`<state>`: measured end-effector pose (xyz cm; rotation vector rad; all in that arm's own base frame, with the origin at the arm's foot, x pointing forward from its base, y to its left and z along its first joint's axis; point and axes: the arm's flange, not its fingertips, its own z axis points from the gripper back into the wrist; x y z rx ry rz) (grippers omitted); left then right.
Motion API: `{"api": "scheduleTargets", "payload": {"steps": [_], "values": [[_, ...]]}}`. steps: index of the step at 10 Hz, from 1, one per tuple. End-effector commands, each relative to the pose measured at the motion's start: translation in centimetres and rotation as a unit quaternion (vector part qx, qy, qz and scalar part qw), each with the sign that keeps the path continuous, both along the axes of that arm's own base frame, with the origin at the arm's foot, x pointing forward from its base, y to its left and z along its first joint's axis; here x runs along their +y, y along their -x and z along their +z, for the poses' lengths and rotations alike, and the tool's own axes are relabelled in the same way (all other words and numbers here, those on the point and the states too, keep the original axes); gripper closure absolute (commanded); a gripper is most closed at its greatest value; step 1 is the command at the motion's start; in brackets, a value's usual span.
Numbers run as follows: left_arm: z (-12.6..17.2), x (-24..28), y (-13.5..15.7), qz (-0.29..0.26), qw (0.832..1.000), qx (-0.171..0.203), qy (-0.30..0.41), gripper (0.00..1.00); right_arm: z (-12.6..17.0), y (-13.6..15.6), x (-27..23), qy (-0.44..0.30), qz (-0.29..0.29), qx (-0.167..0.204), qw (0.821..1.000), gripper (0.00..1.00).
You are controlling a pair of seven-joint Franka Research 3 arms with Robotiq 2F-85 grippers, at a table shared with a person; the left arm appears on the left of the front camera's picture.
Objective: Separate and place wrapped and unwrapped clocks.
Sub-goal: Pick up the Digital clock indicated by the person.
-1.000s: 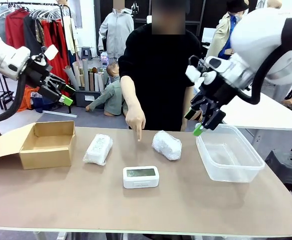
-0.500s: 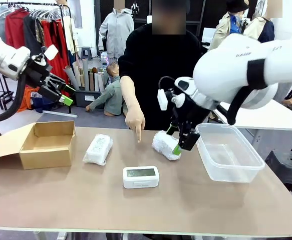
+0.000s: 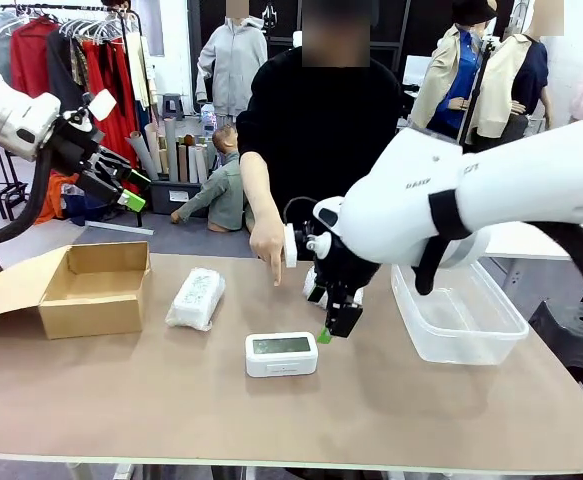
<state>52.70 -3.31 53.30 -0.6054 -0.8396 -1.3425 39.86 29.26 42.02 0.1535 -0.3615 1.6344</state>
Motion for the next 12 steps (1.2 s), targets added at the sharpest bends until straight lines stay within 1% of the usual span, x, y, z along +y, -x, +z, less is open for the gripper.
{"api": "scheduleTargets", "payload": {"steps": [1,2,3,7,8,9,10,12], "values": [[0.1,0.1,0.0,0.001,1.000,-0.001,0.000,0.00,-1.5,-0.5,1.0,0.013,-0.016,-0.013,1.000,0.00],[0.1,0.1,0.0,0.001,1.000,-0.001,0.000,0.00,-1.7,-0.9,0.7,0.007,-0.013,-0.013,1.000,0.00],[0.1,0.1,0.0,0.001,1.000,-0.001,0.000,0.00,-1.1,-0.2,0.4,0.003,0.000,-0.002,1.000,0.00],[0.1,0.1,0.0,0.001,1.000,-0.001,0.000,0.00,-1.1,-0.2,0.4,0.003,0.000,-0.002,1.000,0.00],[0.1,0.1,0.0,0.001,1.000,-0.001,0.000,0.00,-1.5,-0.5,0.5,0.003,-0.002,-0.003,1.000,0.00],[0.1,0.1,0.0,0.001,1.000,-0.001,0.000,0.00,-2.5,-1.5,1.6,0.001,-0.009,0.012,1.000,0.00],[0.1,0.1,0.0,0.001,1.000,-0.001,0.000,0.00,-2.6,-2.4,2.2,-0.002,-0.004,0.004,1.000,0.00],[0.1,0.1,0.0,0.001,1.000,-0.001,0.000,0.00,-3.8,-3.4,3.5,0.010,-0.014,0.000,1.000,0.00]]}}
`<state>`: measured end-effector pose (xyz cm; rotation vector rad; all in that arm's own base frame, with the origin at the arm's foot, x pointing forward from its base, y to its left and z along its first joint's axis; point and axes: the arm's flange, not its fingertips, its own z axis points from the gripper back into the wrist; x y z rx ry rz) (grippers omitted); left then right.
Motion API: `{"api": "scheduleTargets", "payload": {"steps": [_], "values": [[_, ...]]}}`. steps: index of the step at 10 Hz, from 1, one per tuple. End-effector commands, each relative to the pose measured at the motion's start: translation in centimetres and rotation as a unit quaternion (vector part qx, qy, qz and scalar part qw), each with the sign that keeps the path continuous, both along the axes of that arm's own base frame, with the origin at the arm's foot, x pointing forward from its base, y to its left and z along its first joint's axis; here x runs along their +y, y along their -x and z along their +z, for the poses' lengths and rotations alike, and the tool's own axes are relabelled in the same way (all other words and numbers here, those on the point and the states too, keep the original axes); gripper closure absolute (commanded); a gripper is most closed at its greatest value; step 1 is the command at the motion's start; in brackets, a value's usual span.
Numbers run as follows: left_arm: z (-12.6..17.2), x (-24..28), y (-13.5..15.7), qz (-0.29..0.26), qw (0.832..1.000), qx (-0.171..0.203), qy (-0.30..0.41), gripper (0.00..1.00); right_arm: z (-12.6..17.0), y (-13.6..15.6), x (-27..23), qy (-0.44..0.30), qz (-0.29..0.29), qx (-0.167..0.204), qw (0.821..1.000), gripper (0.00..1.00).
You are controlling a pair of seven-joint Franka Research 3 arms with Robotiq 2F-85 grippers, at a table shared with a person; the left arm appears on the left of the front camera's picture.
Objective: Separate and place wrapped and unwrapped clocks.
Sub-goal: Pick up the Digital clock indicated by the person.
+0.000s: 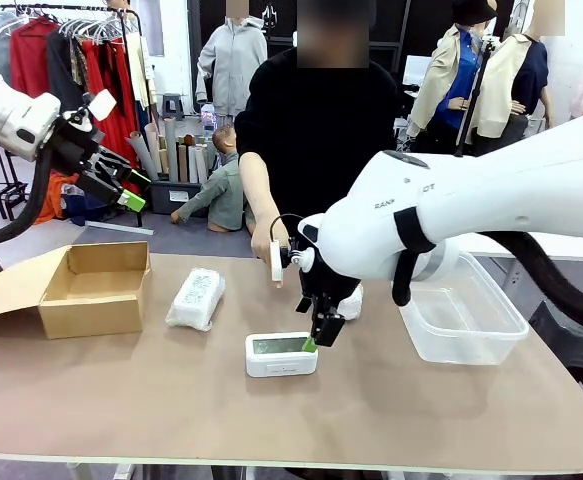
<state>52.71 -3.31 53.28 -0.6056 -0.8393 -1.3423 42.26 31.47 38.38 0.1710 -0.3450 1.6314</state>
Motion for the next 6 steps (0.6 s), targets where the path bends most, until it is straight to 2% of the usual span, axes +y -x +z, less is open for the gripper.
{"api": "scheduleTargets", "payload": {"steps": [1,3,6], "values": [[0.2,0.1,0.0,0.001,1.000,-0.001,0.000,0.00,-0.7,-1.6,1.8,0.012,-0.011,-0.015,1.000,0.00],[0.2,0.1,0.0,0.001,1.000,-0.001,0.000,0.00,-2.0,-2.1,3.1,0.031,0.009,-0.012,0.999,0.00],[0.2,0.1,0.0,0.001,1.000,-0.001,0.000,0.00,-3.8,-2.5,4.4,0.041,0.007,-0.005,0.999,0.00]]}}
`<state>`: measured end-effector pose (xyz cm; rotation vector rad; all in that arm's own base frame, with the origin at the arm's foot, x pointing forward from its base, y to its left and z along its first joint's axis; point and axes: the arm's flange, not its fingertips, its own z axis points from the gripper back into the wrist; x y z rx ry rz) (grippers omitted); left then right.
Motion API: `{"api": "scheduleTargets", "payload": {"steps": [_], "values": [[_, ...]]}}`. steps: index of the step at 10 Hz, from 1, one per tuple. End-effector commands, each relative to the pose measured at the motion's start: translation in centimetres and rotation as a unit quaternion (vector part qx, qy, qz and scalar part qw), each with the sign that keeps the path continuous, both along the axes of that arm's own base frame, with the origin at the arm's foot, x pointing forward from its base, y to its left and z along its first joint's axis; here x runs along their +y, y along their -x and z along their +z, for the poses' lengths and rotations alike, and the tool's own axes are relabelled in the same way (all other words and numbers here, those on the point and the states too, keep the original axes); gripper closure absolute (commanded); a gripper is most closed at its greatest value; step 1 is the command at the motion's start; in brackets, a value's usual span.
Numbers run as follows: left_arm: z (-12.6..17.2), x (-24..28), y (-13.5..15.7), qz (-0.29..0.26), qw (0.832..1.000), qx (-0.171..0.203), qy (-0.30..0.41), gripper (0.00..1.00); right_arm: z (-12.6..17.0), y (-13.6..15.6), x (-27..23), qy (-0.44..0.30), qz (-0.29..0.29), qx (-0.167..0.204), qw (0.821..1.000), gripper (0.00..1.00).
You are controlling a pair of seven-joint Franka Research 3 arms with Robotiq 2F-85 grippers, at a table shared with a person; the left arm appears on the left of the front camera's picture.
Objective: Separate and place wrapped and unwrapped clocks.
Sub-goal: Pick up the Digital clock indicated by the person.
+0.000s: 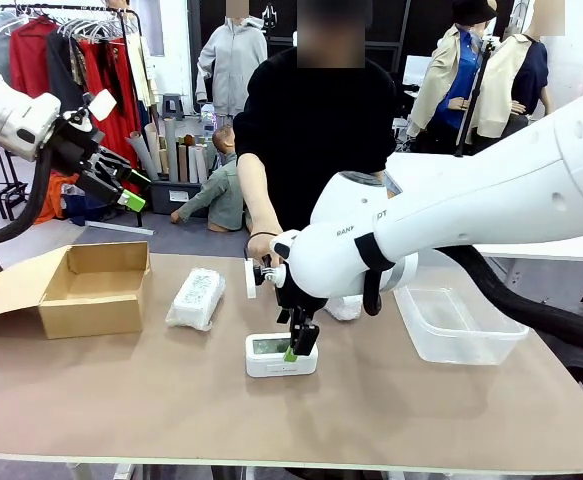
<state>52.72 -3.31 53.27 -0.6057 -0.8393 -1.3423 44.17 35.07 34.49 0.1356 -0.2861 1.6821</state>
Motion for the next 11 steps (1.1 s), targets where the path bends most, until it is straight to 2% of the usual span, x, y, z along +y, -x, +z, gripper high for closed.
{"api": "scheduleTargets", "payload": {"steps": [1,11], "values": [[0.2,0.1,0.0,0.001,1.000,-0.001,0.001,0.00,-0.4,-0.6,1.1,0.012,-0.018,-0.003,1.000,0.00],[0.2,0.1,0.0,0.001,1.000,-0.001,0.001,0.00,-2.9,-1.7,1.6,0.035,-0.025,0.017,0.999,0.00]]}}
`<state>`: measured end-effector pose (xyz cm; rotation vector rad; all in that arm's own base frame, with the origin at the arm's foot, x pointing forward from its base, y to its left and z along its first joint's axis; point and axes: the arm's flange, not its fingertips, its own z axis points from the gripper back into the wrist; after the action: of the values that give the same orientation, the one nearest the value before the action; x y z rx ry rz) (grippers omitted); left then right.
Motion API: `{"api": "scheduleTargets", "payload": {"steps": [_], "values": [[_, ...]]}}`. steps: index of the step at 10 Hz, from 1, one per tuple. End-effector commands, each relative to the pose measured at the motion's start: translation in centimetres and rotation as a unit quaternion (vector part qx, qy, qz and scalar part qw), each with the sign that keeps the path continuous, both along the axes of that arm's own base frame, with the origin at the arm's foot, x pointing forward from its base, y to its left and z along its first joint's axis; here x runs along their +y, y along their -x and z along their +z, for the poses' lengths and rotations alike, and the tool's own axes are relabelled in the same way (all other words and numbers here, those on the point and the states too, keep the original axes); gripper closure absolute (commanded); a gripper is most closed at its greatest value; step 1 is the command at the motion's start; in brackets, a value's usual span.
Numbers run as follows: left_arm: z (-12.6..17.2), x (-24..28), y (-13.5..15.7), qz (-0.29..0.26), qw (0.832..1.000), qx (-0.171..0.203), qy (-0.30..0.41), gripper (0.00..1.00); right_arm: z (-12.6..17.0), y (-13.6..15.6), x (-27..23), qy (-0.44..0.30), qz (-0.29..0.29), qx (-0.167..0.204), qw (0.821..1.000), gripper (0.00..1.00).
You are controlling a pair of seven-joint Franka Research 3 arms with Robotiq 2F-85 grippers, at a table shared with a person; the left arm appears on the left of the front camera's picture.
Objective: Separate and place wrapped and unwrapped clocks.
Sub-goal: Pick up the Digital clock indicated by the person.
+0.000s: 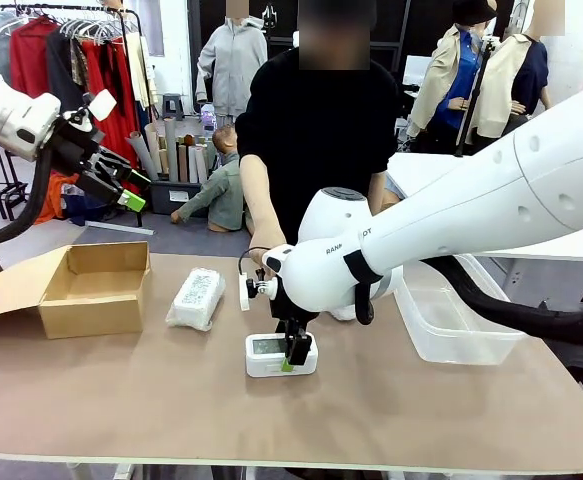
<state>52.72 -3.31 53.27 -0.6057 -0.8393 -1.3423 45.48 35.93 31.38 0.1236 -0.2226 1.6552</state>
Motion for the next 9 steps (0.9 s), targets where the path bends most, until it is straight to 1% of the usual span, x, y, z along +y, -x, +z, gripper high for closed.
{"api": "scheduleTargets", "payload": {"steps": [1,5,6,9], "values": [[0.16,0.11,0.05,0.001,1.000,-0.001,0.001,0.00,-0.02,-0.48,0.69,0.013,-0.013,0.002,1.000,0.00],[0.16,0.11,0.05,0.001,1.000,-0.001,0.001,0.00,-0.41,-0.53,0.57,0.016,-0.008,0.004,1.000,0.00],[0.16,0.11,0.05,0.001,1.000,-0.001,0.001,0.00,-0.43,-0.54,0.50,0.016,0.000,0.002,1.000,0.16],[0.16,0.11,0.05,0.001,1.000,-0.001,0.001,0.00,-0.42,-0.54,0.44,0.017,-0.001,0.006,1.000,0.75]]}}
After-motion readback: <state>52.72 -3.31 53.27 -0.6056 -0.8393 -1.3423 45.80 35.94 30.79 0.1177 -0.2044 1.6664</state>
